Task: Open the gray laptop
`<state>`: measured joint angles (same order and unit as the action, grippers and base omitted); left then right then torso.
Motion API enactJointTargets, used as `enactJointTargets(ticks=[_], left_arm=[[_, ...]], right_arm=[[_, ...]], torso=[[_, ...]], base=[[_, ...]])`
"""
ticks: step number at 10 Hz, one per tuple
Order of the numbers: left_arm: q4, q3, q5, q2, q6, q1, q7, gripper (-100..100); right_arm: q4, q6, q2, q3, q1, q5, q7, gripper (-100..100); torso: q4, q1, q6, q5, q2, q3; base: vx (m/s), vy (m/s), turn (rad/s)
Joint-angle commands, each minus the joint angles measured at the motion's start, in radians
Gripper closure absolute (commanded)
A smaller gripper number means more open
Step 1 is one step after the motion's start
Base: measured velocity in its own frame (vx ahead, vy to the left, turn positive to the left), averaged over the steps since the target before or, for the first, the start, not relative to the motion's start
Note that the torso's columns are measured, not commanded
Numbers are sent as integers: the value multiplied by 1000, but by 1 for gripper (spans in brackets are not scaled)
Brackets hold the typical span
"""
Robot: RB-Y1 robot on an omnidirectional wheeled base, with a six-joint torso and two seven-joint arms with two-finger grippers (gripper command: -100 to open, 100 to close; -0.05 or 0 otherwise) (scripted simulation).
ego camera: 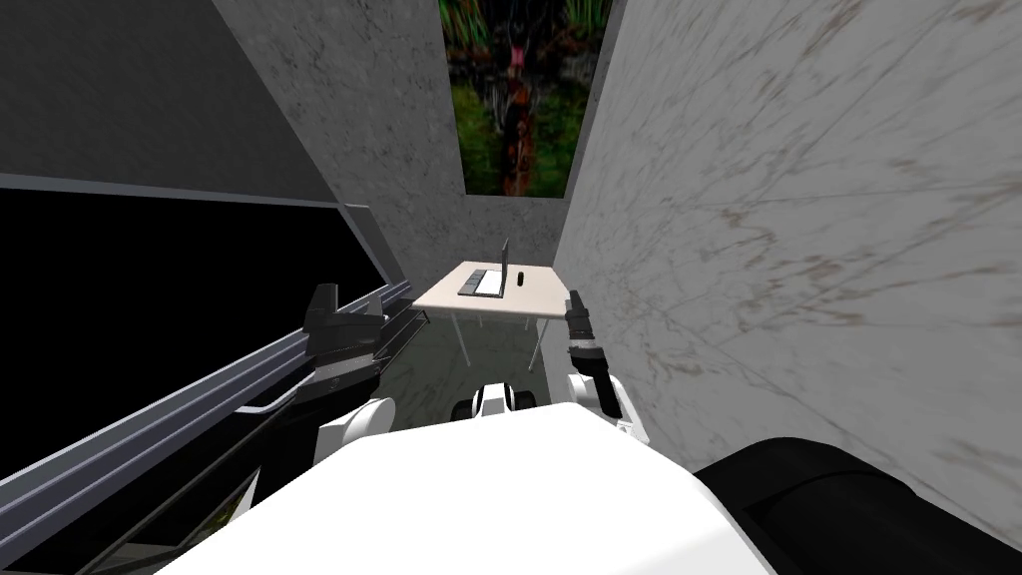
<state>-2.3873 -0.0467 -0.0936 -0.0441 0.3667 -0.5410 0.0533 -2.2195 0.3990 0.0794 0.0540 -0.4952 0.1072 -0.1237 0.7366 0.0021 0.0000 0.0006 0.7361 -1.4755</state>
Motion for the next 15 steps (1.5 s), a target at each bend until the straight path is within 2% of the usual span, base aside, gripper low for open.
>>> enactJointTargets(ticks=[1,10,15], left_arm=[[0,0,0,0,0,0,0,0],[0,0,0,0,0,0,0,0],[0,0,0,0,0,0,0,0]], right_arm=[[-6,-10,71,52,-33,28,-9,-100],[-35,-72,309,297,-189,173,-54,-100],[-41,-104,436,419,-265,245,-76,-100]], torso=[[1,0,0,0,1,-1],[2,-3,0,-1,2,0],[1,-1,0,-1,2,0]], base=[[25,73,19],[49,103,22],[47,93,20]])
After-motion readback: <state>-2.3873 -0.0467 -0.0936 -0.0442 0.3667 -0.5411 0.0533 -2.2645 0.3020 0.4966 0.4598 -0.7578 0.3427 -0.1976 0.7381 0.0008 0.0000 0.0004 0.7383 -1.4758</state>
